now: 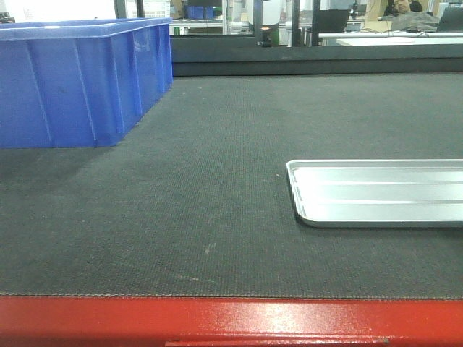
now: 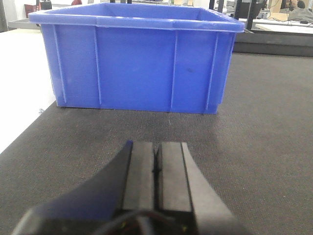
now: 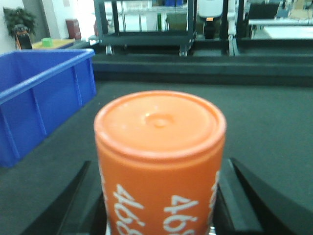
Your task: Grab orange capacitor from left shelf to right conveyor
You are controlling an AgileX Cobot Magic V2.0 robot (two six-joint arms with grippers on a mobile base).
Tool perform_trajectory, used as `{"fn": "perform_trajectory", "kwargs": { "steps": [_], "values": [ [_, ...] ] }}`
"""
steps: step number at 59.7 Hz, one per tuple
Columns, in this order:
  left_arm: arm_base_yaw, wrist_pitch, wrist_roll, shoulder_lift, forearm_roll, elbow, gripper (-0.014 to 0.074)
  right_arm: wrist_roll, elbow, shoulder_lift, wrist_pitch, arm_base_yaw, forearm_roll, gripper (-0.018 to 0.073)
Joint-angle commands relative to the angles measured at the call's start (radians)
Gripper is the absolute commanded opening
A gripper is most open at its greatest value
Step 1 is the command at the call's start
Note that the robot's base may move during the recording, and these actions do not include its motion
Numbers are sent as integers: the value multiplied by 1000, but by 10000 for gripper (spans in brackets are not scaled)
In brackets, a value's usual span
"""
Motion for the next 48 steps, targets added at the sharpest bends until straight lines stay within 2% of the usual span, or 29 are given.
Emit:
{"fn": "perform_trajectory", "kwargs": {
  "steps": [1,9,26,48],
  "values": [
    [2,-91,-2,-12,-2,-3,-127,-2,-34,108,-152,-5,-9,106],
    [2,-91,-2,-12,-2,-3,-127,-2,8,236,-273,-5,-67,106],
    [2,-91,-2,-12,-2,-3,-127,-2,232,447,-792,-5,-92,106],
    [2,-91,-2,-12,-2,-3,-127,-26,249,828,-1129,-5,-92,106]
  ]
}}
